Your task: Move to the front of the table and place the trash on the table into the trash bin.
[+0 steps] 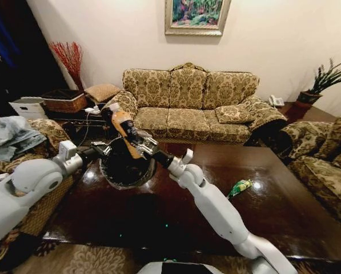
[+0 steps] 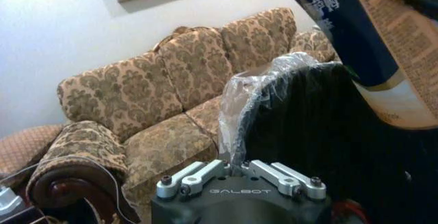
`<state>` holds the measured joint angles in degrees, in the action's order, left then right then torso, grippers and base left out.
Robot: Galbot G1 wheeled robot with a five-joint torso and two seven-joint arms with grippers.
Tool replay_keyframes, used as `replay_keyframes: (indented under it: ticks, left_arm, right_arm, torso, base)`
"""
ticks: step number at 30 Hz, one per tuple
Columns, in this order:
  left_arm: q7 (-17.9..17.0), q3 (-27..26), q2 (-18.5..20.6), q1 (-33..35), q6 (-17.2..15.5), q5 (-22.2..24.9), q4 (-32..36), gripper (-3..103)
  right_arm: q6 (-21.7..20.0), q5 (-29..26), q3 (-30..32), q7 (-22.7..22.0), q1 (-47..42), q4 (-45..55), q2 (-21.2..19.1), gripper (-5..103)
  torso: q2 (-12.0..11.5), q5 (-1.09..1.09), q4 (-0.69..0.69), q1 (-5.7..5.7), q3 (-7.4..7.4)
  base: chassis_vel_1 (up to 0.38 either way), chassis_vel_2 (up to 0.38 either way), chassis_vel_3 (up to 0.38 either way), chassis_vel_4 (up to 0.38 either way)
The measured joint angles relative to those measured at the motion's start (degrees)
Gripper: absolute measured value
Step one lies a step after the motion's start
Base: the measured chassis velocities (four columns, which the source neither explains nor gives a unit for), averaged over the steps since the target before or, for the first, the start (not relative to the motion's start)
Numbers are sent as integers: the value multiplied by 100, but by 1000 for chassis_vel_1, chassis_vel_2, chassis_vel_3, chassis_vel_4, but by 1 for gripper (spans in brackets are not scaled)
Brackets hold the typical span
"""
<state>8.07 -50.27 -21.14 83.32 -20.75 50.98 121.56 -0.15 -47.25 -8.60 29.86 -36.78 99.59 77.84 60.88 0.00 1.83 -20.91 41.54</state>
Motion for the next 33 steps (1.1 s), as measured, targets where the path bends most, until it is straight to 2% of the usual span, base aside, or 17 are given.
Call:
replay_keyframes:
  ticks: [2,3,4,9,10,13,14,18,19,20,21,22,26,27,30,31,33]
  left_arm:
    - [-16,0,-16,-2,0,24,0,2]
    - [-57,-2,-69,-4,-5,63,2,2]
    - [-66,-3,-82,-4,-6,65,2,2]
    - [-132,-5,-168,21,-39,96,1,2]
    - [-259,-5,-256,24,-124,230,3,2]
    - [-736,-7,-355,12,-395,473,15,2]
    - [-736,-7,-355,12,-395,473,15,2]
    - [-1558,-118,-576,-99,-972,648,34,2]
    - [-1558,-118,-576,-99,-972,648,34,2]
    - [-1658,-150,-610,-103,-1022,679,28,2]
    - [-1741,-195,-655,-101,-1042,693,-13,2]
    - [-1741,-195,-655,-101,-1042,693,-13,2]
    - [-1735,-188,-859,-126,-1043,685,-28,2]
    - [-1735,-188,-859,-126,-1043,685,-28,2]
    - [-1647,-172,-1006,-191,-1028,698,46,2]
    - [-1647,-172,-1006,-191,-1028,698,46,2]
    - [-1580,-183,-1052,-223,-865,676,60,2]
  right_arm:
    - [0,7,-3,-6,9,-3,1,56]
    - [3,52,-6,-17,21,-18,-4,67]
    - [7,68,-6,-20,21,-20,-6,67]
    - [45,122,-15,-26,26,-39,-15,83]
    - [63,91,59,-78,22,-7,28,97]
    - [-39,94,534,-406,-246,279,63,100]
    - [-39,94,534,-406,-246,279,63,100]
    - [-256,355,1505,-1065,-1009,846,-240,100]
    - [-256,355,1505,-1065,-1009,846,-240,100]
    - [-324,429,1727,-1279,-1199,976,-341,100]
    - [-416,539,2040,-1787,-1504,1170,-481,100]
    - [-416,539,2040,-1787,-1504,1170,-481,100]
    - [-1035,772,2834,-3993,-2345,1667,-602,100]
    - [-1035,772,2834,-3993,-2345,1667,-602,100]
    - [-1185,1231,3270,-5058,-2962,1694,-526,100]
    - [-1185,1231,3270,-5058,-2962,1694,-526,100]
    - [-1117,1438,3571,-5534,-3377,1373,-421,100]
  torso:
    - [0,1,0,0,0]
    - [0,0,0,0,0]
    - [0,0,0,0,0]
    - [0,1,0,0,0]
    - [0,0,1,0,0]
    - [0,1,2,0,0]
    - [0,1,2,0,0]
    - [0,2,1,0,0]
    - [0,2,1,0,0]
    - [0,1,1,0,-1]
    - [1,3,-3,0,0]
    - [1,3,-3,0,0]
    - [1,2,1,0,-1]
    - [1,2,1,0,-1]
    - [1,-1,-1,0,-1]
    - [1,-1,-1,0,-1]
    - [1,4,-2,1,-1]
  base:
    - [0,0,0,0]
    - [0,0,0,0]
    - [0,0,0,0]
    - [0,0,0,0]
    - [0,0,0,0]
    - [0,0,0,0]
    - [0,0,0,0]
    - [0,0,0,0]
    - [0,0,0,0]
    - [0,0,0,0]
    - [0,0,0,0]
    - [0,0,0,0]
    - [0,0,0,0]
    - [0,0,0,0]
    - [0,0,0,0]
    - [0,0,0,0]
    - [0,0,0,0]
